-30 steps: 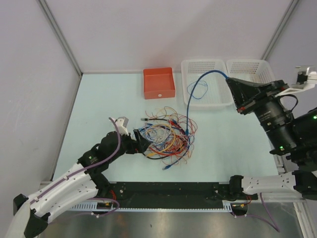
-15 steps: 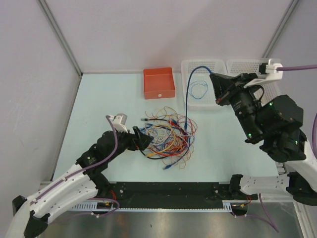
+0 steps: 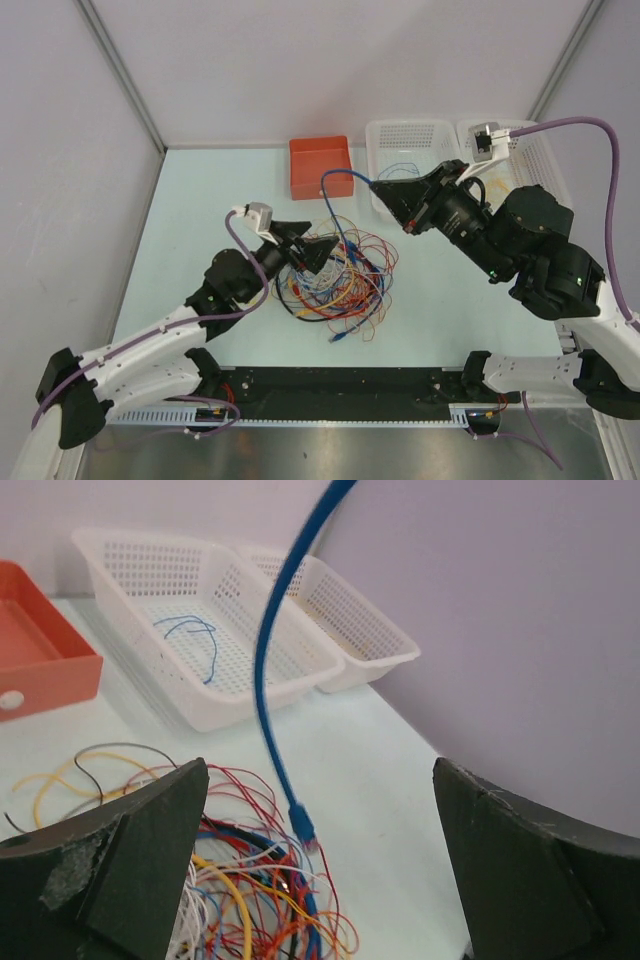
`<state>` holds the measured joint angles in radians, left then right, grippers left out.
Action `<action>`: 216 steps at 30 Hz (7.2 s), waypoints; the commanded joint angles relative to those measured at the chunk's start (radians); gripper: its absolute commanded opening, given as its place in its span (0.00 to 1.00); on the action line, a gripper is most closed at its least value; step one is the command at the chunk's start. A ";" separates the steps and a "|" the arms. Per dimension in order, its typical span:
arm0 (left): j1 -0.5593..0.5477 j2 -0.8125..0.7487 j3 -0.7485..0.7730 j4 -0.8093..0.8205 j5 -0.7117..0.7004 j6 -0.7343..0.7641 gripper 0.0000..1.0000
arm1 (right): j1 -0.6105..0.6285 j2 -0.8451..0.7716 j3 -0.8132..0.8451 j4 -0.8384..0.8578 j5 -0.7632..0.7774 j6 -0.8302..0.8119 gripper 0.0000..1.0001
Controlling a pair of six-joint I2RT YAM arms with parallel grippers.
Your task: Untangle the cables
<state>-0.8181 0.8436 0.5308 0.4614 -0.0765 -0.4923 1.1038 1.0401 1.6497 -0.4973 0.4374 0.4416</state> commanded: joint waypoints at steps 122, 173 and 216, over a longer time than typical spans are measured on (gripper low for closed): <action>0.148 1.531 1.832 -0.156 -0.201 0.210 0.99 | 0.076 -0.580 -0.877 -0.069 0.322 0.206 0.01; 0.034 -0.135 0.146 -0.992 -0.244 -0.236 0.99 | -0.131 0.405 -0.873 0.264 -0.235 0.183 0.55; 0.033 -0.376 -0.063 -0.054 0.102 0.006 0.75 | 0.163 -0.048 -0.381 0.184 -0.028 -0.046 0.00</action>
<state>-0.7830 0.4019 0.4294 0.2119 -0.1425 -0.5289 1.2659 0.9920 1.2274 -0.3225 0.4030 0.3862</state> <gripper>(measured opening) 0.746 0.022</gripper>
